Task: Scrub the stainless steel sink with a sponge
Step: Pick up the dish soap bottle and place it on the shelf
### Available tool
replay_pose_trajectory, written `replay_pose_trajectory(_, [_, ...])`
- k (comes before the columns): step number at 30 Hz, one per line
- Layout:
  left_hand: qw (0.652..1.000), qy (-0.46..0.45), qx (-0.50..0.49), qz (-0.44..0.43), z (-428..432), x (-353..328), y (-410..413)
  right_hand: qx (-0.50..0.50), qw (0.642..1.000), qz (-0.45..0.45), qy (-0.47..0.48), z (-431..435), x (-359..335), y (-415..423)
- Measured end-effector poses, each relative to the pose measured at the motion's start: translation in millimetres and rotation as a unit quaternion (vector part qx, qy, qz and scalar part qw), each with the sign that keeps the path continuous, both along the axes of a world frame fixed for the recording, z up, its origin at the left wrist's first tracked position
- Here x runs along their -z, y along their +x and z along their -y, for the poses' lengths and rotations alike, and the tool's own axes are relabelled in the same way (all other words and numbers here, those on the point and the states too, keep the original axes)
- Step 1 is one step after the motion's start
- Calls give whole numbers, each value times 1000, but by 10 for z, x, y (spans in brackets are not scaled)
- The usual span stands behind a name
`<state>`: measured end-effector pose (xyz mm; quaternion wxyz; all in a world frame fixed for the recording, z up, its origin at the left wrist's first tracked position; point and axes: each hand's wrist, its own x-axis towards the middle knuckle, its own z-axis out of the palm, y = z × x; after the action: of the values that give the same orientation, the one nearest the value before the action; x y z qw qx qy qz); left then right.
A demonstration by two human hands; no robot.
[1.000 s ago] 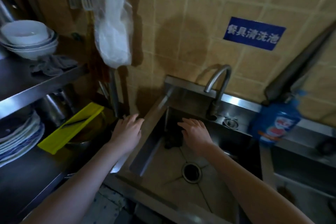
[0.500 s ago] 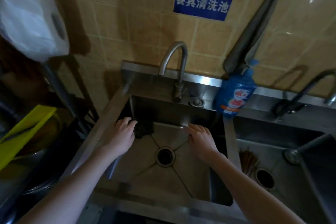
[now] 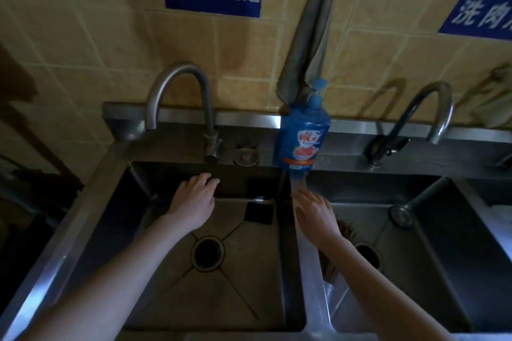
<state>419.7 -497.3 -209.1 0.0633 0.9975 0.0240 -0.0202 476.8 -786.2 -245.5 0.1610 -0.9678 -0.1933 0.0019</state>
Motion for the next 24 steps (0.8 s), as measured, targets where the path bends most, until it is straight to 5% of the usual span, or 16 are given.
replay_pose_trajectory(15, [987,-138,4,83,1012,-382,1675,123,972,-110,167,488,41,1186])
replay_pose_trajectory(24, [962,-259,21,81,1286,-436,2372,69,926,-124,349,273,-17,1829])
